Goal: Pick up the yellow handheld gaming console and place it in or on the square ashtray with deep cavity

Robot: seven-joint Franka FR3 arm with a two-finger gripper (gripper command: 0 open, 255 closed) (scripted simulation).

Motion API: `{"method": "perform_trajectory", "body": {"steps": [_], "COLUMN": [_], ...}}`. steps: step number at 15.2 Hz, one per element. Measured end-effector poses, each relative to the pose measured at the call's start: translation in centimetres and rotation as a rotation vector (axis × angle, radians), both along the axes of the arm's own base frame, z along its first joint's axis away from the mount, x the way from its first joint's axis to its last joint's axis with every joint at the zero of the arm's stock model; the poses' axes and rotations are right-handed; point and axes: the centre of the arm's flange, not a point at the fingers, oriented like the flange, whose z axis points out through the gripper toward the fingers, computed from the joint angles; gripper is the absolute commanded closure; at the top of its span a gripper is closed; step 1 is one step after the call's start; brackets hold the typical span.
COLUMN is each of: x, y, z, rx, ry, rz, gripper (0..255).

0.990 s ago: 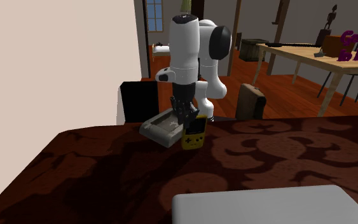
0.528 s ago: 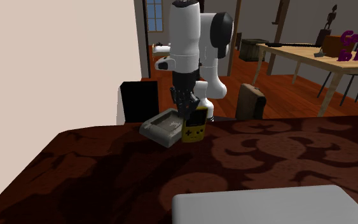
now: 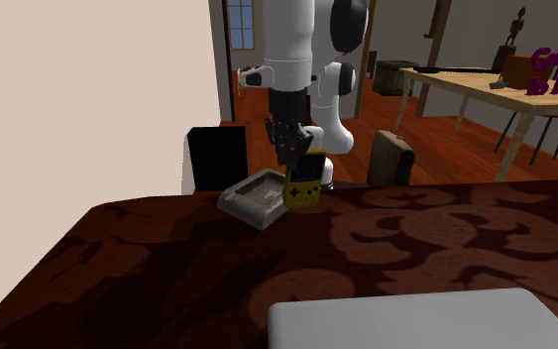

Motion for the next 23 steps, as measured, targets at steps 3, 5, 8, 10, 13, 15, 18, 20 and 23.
{"method": "perform_trajectory", "body": {"steps": [3,5,8,10,13,15,18,20,23], "x": [0.0,-0.1,-1.0,-2.5,-5.1,-6.8,-9.0,-11.1,-11.8], "y": [0.0,0.0,-1.3,-2.7,-5.5,-7.5,-10.3,-12.4,-13.2], "z": [1.6,2.6,3.8,4.4,5.7,6.4,7.3,7.9,7.6], "rx": [0.0,0.0,0.0,-0.001,-0.001,0.0,0.0,0.0,0.0], "ry": [0.0,0.0,0.001,0.0,-0.001,0.0,0.001,0.0,0.0], "rz": [0.0,0.0,0.0,-0.001,-0.001,-0.001,-0.001,-0.001,-0.001], "gripper": [255,255,255,255,255,255,255,255,255]}}
